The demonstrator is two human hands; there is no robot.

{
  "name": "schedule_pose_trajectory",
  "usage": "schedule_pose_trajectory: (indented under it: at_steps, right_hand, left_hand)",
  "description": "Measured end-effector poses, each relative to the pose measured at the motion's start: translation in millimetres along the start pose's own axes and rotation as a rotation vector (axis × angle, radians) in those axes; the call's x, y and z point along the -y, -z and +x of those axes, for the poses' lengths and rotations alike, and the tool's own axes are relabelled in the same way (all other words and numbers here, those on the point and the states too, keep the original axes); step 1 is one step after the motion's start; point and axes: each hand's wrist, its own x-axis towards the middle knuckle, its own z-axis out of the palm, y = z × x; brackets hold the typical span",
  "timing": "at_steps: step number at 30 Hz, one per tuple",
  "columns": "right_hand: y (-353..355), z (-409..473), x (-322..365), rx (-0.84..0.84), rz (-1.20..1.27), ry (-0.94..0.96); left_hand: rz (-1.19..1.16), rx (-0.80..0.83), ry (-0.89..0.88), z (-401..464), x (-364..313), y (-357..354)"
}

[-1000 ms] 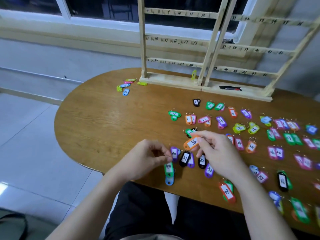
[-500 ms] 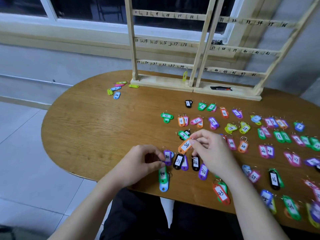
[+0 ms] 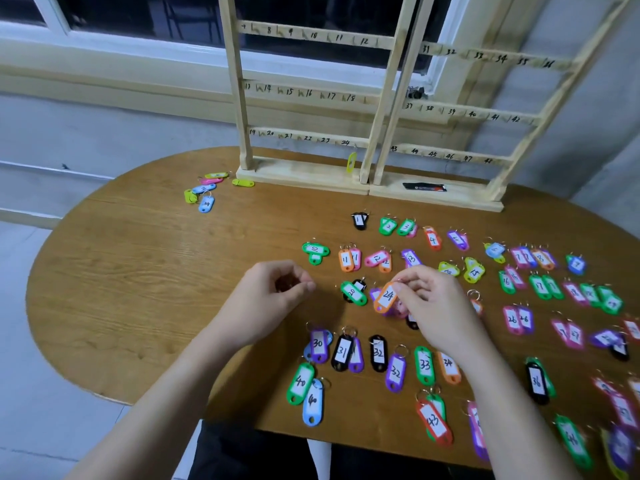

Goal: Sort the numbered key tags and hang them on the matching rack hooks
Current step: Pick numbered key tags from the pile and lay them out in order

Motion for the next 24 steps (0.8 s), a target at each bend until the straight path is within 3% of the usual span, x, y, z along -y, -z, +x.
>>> schedule_pose_trajectory:
  at_steps: [14,24]
  right_hand:
    - [66,15,-52,-0.191,-0.03,-0.093]
    - [80,15,-68,-0.102,-0.143,-0.108]
  left_hand:
    - [0.036,0.209,-0.167,81,-37,-73]
    - [0.146,0.285,-0.211,104,-46,-105]
